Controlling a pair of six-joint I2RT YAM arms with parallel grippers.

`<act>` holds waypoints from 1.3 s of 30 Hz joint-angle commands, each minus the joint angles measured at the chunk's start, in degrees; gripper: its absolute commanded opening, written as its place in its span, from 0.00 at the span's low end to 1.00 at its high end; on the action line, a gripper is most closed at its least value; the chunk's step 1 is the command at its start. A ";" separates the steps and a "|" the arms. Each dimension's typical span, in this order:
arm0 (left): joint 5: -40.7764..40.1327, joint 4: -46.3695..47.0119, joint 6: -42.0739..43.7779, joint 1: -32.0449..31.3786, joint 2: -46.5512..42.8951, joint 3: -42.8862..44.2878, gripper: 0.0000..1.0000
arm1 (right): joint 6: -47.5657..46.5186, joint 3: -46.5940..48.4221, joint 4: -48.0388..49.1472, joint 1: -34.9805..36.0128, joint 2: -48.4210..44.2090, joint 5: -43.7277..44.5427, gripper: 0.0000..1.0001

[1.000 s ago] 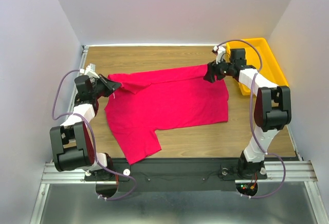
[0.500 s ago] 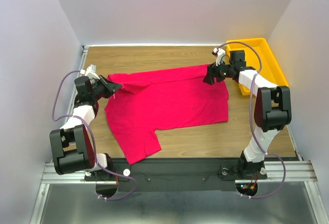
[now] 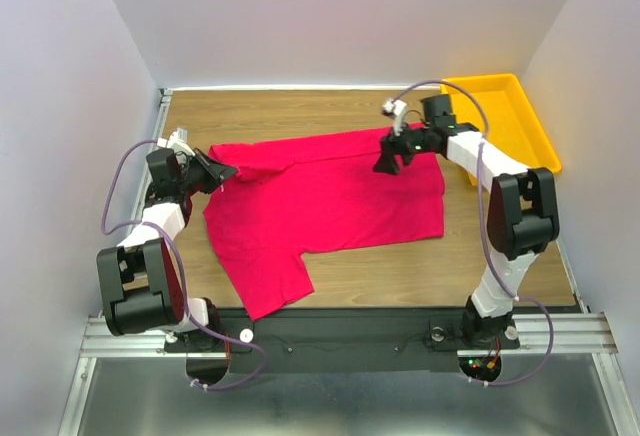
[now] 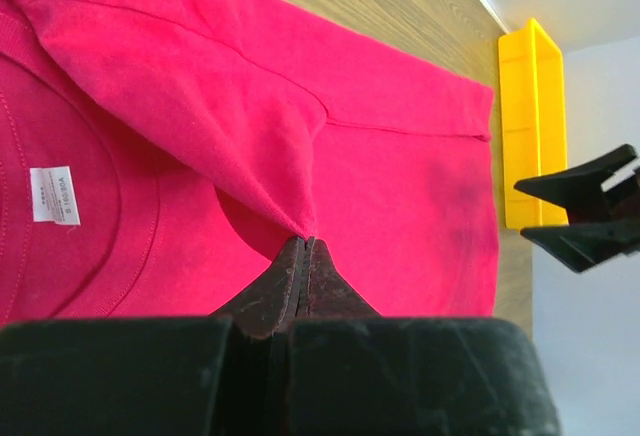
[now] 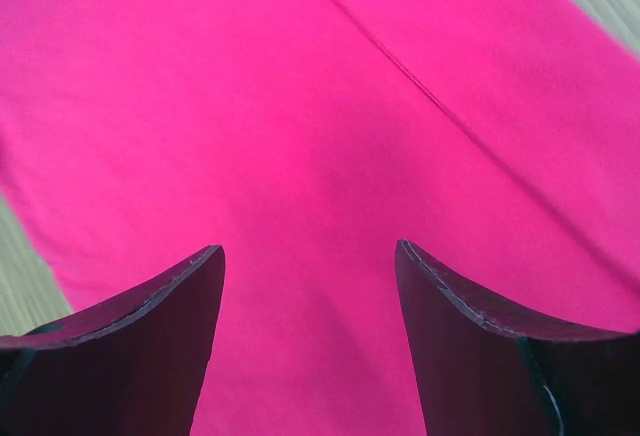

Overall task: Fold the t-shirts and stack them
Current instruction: Fold the tshirt

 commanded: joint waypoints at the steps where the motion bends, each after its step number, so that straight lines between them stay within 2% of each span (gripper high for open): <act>1: -0.82 0.97 -0.60 0.49 1.19 3.66 0.00 | -10.21 5.18 -3.80 8.98 1.18 -1.53 0.75; 6: -1.96 1.06 -0.96 0.49 3.65 5.59 0.00 | -18.05 8.97 -2.67 20.75 3.64 4.71 0.73; 10: -1.53 3.43 -2.36 0.49 5.76 7.00 0.00 | -19.46 15.11 -1.43 25.87 8.91 9.45 0.70; 15: -0.39 5.54 -3.94 0.49 8.22 8.41 0.00 | -26.21 20.30 0.67 30.70 14.18 12.71 0.69; 21: 0.49 6.24 -5.26 0.49 9.45 8.94 0.00 | -28.60 23.12 7.61 34.31 19.11 13.69 0.63; 31: 2.25 8.61 -7.64 0.40 10.95 10.61 0.00 | -29.05 30.15 12.63 36.86 26.67 12.54 0.40; 39: 3.04 8.79 -7.64 0.49 10.95 10.96 0.00 | -26.93 34.11 15.01 37.65 31.15 13.51 0.38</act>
